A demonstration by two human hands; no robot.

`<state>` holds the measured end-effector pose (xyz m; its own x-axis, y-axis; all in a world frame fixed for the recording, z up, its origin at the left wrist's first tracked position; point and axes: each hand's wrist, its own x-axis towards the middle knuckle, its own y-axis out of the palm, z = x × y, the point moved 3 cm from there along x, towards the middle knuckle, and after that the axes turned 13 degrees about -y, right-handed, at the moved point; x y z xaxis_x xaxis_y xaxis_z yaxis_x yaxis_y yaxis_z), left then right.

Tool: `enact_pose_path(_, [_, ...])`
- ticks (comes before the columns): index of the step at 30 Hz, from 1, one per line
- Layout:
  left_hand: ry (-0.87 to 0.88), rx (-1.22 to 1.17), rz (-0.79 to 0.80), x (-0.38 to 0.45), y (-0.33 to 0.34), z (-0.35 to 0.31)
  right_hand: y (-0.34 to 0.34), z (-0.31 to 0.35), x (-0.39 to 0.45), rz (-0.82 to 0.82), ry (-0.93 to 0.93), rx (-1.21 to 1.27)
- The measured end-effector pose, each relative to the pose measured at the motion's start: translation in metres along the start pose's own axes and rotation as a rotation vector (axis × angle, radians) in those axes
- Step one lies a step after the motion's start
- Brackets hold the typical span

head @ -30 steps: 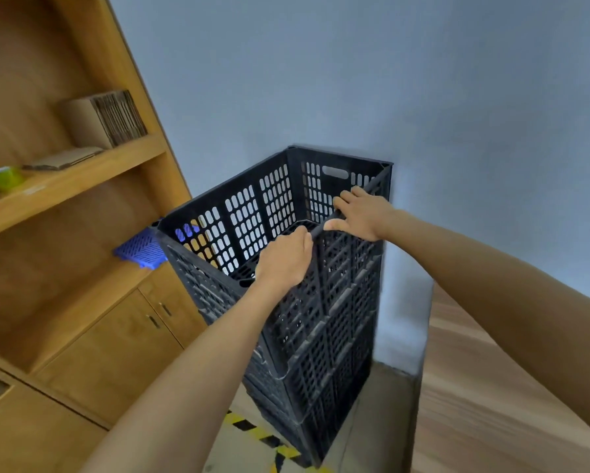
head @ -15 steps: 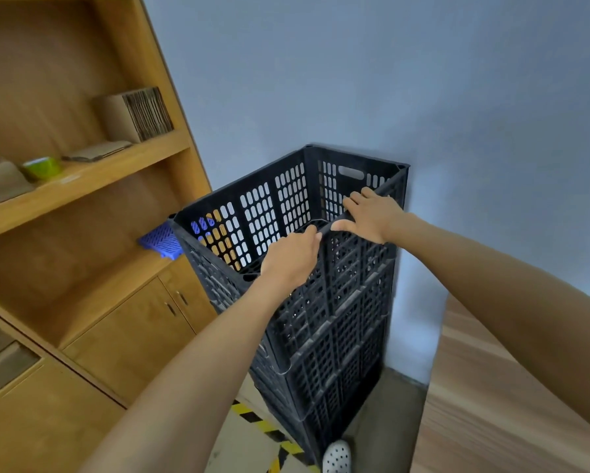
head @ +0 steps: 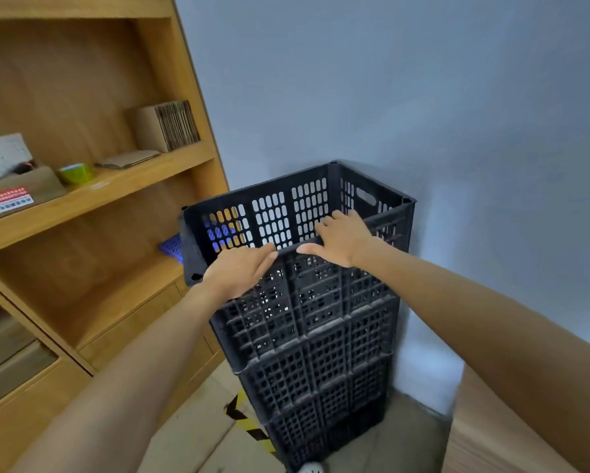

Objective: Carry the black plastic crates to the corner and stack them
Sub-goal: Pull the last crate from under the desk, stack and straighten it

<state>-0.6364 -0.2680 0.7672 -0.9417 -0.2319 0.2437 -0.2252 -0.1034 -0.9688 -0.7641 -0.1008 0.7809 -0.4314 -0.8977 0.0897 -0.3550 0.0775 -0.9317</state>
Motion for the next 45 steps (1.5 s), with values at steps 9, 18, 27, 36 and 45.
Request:
enact_pose_path(9, [-0.056, -0.048, -0.084, 0.011, 0.004, 0.045, 0.011, -0.004, 0.033, 0.018, -0.076, 0.26])
enact_pose_path(18, [0.035, -0.083, 0.015, 0.007, 0.002, 0.056, 0.019, 0.015, 0.031, -0.16, 0.008, 0.117])
enact_pose_path(27, [0.356, -0.211, 0.057, 0.006, 0.007, 0.066, 0.008, 0.05, -0.011, -0.222, 0.216, 0.047])
enact_pose_path(36, [0.516, -0.256, 0.111, 0.008, 0.007, 0.097, -0.011, 0.1, -0.018, -0.169, 0.403, 0.03])
enact_pose_path(45, [0.343, -0.201, 0.067, -0.014, 0.004, 0.145, -0.032, 0.154, -0.001, -0.044, 0.437, 0.055])
